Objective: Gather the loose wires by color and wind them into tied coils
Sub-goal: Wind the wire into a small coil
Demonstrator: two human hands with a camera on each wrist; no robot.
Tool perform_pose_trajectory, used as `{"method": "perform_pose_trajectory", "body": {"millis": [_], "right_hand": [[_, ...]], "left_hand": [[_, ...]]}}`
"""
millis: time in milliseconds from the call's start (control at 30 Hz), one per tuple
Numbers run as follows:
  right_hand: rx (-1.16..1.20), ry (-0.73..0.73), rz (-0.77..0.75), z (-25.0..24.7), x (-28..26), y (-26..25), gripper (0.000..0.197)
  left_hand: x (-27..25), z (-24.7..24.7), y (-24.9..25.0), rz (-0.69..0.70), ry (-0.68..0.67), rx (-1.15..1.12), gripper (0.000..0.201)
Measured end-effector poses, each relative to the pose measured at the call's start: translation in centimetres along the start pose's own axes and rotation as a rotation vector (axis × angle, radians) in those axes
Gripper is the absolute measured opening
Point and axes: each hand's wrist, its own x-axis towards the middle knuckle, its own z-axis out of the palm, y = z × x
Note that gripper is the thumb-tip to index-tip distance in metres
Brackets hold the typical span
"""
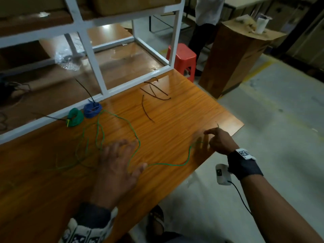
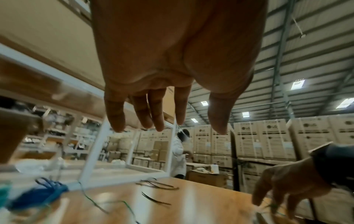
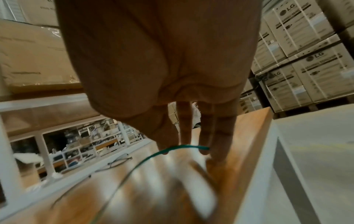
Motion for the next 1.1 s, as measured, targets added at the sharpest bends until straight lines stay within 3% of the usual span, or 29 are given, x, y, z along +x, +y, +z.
{"method": "perform_pose_trajectory", "body": {"millis": [100, 233, 333, 467, 533, 600, 667, 733, 800, 867, 967, 1000, 1100], "right_hand": [[0.057, 0.043, -0.08, 0.4, -1.9, -0.4, 0.036], [0.625, 0.01, -0.048, 1.9, -5.7, -4.2, 0.026], [0.864, -0.044, -0.116, 2.2, -8.6, -8.0, 0.023], [1.065, -0.055, -0.163, 1.2, -9.3, -9.7, 0.024], [1.153, -0.091, -0.181, 0.7, -9.3, -10.0, 0.027], [1.263, -0.146, -0.198, 0.1, -9.2, -10.2, 0.029], [1.337, -0.202, -0.225, -0.6, -8.9, -9.9, 0.03], [1.323, -0.26, -0.277, -1.4, -8.4, -9.1, 0.031], [1.192, -0.295, -0.329, -2.0, -7.7, -7.5, 0.03], [0.84, -0.267, -0.438, -2.8, -6.8, -5.2, 0.023], [0.195, -0.321, -0.661, -4.0, -6.4, -1.0, 0.056], [0.162, -0.328, -0.689, -4.4, -6.4, 0.1, 0.061], [0.417, -0.355, -0.738, -6.0, -6.3, 2.2, 0.057]], "left_hand": [[0.7, 2.3, 1.9, 0.129, -0.068, -0.114, 0.065], [1.9, 5.3, 3.6, 0.273, -0.152, -0.183, 0.067], [2.8, 5.7, 4.6, 0.312, -0.225, -0.212, 0.059], [3.6, 4.3, 4.3, 0.166, -0.225, -0.511, 0.041], [3.6, 3.6, 4.6, 0.146, -0.157, -0.507, 0.043], [3.6, 3.4, 5.5, 0.133, -0.106, -0.528, 0.03], [3.5, 3.3, 6.8, 0.008, -0.129, -0.72, 0.018], [3.5, 3.8, 7.9, -0.076, -0.092, -0.829, 0.014], [3.4, 4.1, 8.7, -0.066, -0.031, -0.732, 0.009], [3.2, 4.0, 10.2, -0.055, -0.047, -0.582, 0.013], [3.1, 3.4, 13.0, -0.029, -0.053, -0.467, 0.016], [3.1, 3.4, 13.9, -0.007, -0.068, -0.445, 0.016], [3.0, 3.4, 16.4, 0.012, -0.11, -0.419, 0.017]]}}
